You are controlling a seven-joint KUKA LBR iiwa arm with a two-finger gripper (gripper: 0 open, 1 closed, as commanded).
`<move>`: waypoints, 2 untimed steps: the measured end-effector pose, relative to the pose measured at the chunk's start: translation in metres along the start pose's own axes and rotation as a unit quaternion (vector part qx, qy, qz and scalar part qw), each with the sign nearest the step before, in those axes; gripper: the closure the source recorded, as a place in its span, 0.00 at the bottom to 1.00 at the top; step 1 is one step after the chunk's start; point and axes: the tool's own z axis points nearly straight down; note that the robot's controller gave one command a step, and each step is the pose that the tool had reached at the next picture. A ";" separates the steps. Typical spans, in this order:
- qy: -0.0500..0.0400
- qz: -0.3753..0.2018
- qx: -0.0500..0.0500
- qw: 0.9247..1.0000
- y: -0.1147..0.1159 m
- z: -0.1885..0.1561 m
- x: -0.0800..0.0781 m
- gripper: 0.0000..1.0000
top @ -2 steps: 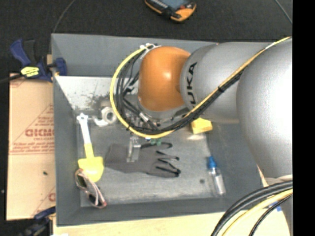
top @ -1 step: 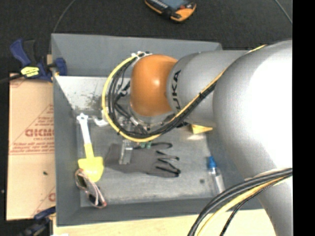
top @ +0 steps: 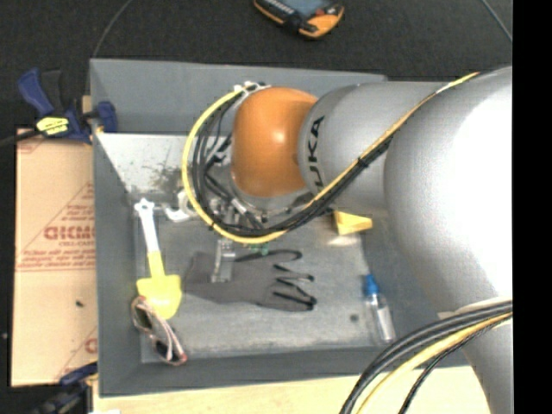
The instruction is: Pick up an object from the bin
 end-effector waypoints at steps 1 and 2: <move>0.001 -0.009 0.000 1.000 -0.007 0.013 -0.008 0.00; -0.001 -0.007 0.000 1.000 -0.017 0.017 0.000 0.00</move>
Offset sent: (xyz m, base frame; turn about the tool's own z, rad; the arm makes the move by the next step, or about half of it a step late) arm -0.0018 -0.0157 -0.0171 -0.0165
